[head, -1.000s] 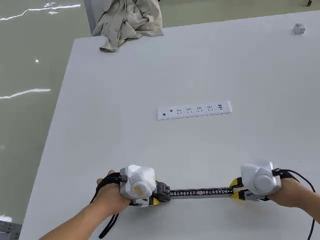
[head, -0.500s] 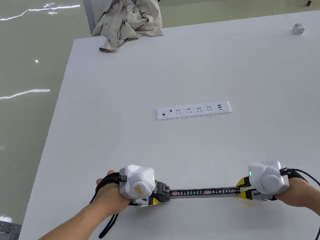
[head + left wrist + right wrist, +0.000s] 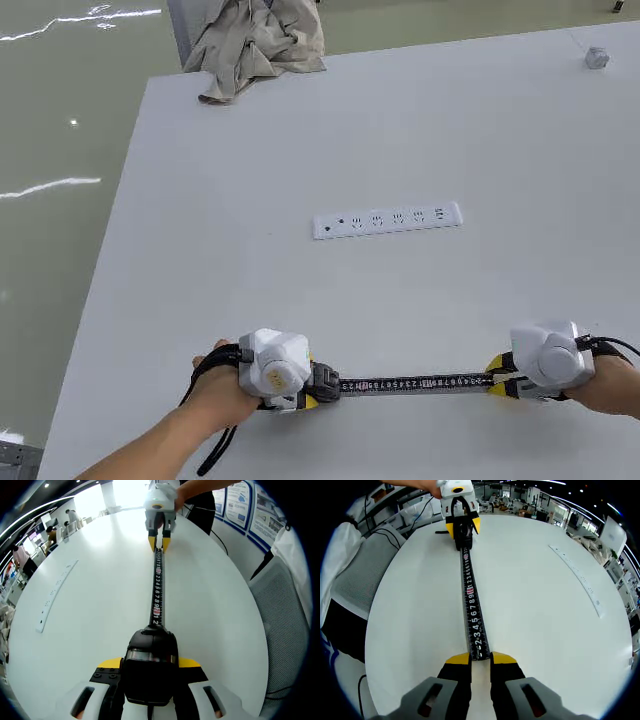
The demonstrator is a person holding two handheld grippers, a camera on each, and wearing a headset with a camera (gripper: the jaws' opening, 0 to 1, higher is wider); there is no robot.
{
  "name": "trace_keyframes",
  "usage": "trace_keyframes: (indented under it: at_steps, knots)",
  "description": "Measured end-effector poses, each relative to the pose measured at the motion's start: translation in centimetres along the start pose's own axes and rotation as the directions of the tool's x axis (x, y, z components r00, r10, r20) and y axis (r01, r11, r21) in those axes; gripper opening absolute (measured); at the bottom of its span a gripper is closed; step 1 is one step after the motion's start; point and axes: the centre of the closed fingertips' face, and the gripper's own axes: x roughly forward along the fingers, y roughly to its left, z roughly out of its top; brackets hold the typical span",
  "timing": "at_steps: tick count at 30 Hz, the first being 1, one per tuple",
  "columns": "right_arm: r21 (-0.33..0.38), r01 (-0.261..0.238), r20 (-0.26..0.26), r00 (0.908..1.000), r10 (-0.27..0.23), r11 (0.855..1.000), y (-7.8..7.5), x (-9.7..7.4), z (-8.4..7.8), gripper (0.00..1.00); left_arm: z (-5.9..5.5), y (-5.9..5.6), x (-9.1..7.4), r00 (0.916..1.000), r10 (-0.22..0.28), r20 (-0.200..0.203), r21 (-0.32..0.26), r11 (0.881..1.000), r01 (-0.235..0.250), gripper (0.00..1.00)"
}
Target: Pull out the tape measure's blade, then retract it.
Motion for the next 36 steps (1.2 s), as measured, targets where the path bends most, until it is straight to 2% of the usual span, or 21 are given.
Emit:
trace_keyframes:
  at_steps: [10, 22, 36]
  knots:
    - [0.008, 0.004, -0.003, 1.0, -0.004, 1.0, -0.12, -0.28, -0.43, 0.13, -0.02, 0.01, 0.03, 1.0, -0.001, 0.0, 0.001, 1.0, 0.001, 0.35]
    - [0.009, 0.008, -0.013, 0.9999, -0.008, 1.0, -0.03, -0.41, -0.21, 0.13, 0.05, -0.03, -0.02, 1.0, 0.006, 0.005, 0.0, 1.0, -0.006, 0.35]
    - [-0.016, 0.021, -0.038, 0.9991, -0.022, 1.0, -0.12, -0.26, -0.28, 0.14, 0.11, -0.01, 0.01, 1.0, 0.01, 0.001, 0.008, 1.0, -0.01, 0.35]
